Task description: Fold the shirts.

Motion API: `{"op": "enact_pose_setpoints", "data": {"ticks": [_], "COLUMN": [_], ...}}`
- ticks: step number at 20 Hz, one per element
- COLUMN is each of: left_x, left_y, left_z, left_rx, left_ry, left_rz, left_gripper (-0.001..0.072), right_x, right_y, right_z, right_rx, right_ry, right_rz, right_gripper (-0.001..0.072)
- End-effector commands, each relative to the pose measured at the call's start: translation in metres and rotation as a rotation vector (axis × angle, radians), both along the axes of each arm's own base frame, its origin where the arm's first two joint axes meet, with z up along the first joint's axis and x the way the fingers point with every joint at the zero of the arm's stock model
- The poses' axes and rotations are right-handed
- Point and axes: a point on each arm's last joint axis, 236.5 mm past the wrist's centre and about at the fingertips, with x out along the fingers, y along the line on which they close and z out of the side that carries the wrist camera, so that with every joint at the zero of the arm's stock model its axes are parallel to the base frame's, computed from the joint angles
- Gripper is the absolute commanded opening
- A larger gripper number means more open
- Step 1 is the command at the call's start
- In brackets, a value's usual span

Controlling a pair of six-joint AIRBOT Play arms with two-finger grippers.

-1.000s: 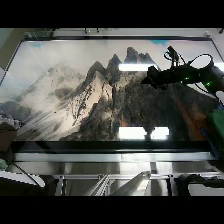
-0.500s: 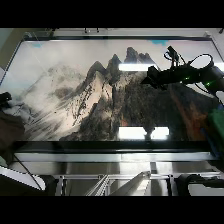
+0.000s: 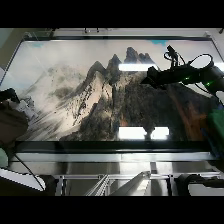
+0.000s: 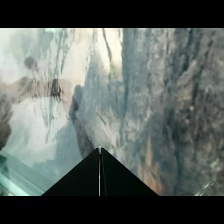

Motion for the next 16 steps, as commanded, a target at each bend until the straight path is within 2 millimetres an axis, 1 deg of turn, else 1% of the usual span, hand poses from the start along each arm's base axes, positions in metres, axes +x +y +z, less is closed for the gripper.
{"op": "enact_pose_setpoints", "data": {"ticks": [1, 3, 4, 5, 7, 9, 11, 12, 14, 16], "left_x": [0.052, 0.077, 0.084, 0.085, 0.078, 0.078, 0.074, 0.068, 0.048, 0.032], "left_y": [-0.029, -0.032, -0.032, -0.033, -0.035, -0.037, -0.040, -0.039, -0.033, -0.026], "left_z": [0.018, 0.032, 0.034, 0.033, 0.028, 0.023, 0.009, -0.001, -0.020, -0.032], "left_rx": [-0.068, 0.008, 0.046, 0.069, 0.097, 0.109, 0.090, 0.086, 0.091, 0.107], "left_ry": [-0.194, -0.258, -0.261, -0.245, -0.167, -0.129, -0.088, -0.047, 0.062, 0.150], "left_rz": [-0.057, -0.104, -0.128, -0.149, -0.186, -0.207, -0.211, -0.213, -0.218, -0.221], "left_gripper": [0.0693, 0.0692, 0.0693, 0.0693, 0.0693, 0.0693, 0.0692, 0.0693, 0.0693, 0.0692], "right_x": [0.000, 0.000, 0.000, 0.000, 0.000, 0.000, 0.000, 0.000, 0.000, 0.001], "right_y": [0.003, 0.003, 0.003, 0.003, 0.003, 0.003, 0.005, 0.006, 0.008, 0.008], "right_z": [0.002, 0.002, 0.002, 0.002, 0.002, 0.002, 0.004, 0.006, 0.009, 0.009], "right_rx": [0.012, 0.012, 0.012, 0.013, 0.013, 0.013, 0.027, 0.039, 0.053, 0.052], "right_ry": [-0.001, -0.001, -0.001, -0.001, -0.001, -0.001, 0.000, 0.001, 0.001, 0.001], "right_rz": [0.004, 0.004, 0.004, 0.004, 0.004, 0.004, 0.002, -0.001, -0.003, -0.004], "right_gripper": [0.0016, 0.0017, 0.0017, 0.0016, 0.0017, 0.0017, 0.0017, 0.0017, 0.0017, 0.0016]}}
